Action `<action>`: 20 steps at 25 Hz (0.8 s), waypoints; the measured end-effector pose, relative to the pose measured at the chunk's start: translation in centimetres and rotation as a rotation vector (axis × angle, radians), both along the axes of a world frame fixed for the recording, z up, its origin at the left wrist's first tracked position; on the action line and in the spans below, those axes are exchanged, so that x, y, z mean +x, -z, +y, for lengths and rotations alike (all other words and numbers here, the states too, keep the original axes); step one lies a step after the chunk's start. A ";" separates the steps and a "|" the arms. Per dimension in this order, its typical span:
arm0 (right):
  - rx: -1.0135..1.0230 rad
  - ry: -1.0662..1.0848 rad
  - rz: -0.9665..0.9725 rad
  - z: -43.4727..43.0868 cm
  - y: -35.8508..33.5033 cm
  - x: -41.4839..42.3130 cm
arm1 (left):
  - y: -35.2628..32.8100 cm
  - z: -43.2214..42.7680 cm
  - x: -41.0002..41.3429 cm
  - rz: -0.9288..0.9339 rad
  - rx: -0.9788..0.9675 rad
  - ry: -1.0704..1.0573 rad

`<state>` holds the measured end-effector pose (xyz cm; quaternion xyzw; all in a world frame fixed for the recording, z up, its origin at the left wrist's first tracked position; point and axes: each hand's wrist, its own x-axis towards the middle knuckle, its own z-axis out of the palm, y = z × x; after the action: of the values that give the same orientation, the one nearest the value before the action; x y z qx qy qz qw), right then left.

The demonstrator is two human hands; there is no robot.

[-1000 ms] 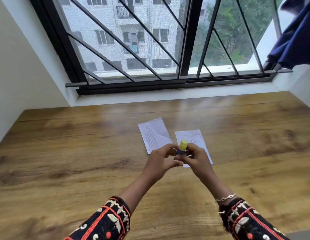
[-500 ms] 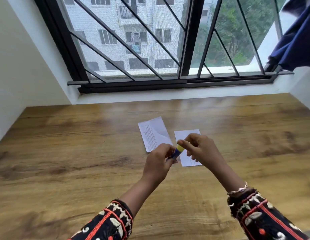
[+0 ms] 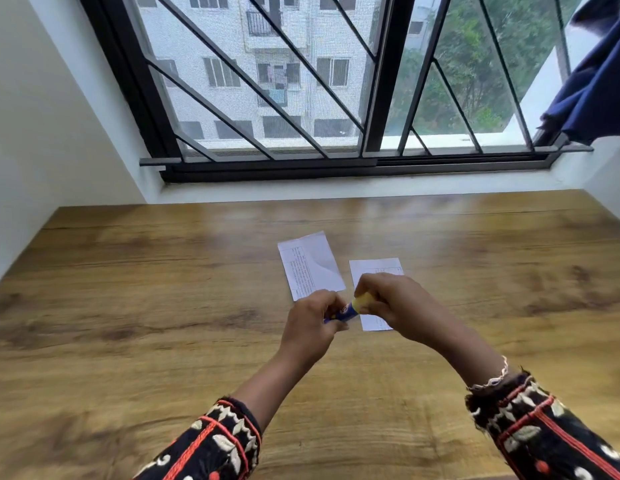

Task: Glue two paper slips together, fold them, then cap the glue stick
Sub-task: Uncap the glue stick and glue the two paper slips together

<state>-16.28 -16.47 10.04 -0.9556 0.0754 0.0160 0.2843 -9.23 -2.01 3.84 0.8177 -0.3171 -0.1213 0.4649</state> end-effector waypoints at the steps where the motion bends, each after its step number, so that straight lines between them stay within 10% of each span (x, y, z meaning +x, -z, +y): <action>1: -0.005 -0.003 0.023 0.0 0.0 -0.1 | 0.0 0.1 -0.1 -0.017 0.009 0.000; 20: 0.017 -0.003 0.138 -0.5 -0.5 -0.6 | -0.1 -0.8 -1.5 -0.250 0.170 0.005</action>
<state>-16.92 -16.99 10.51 -0.9499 0.0933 0.0828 0.2866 -10.70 -2.78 3.97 0.8620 -0.3632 -0.0462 0.3505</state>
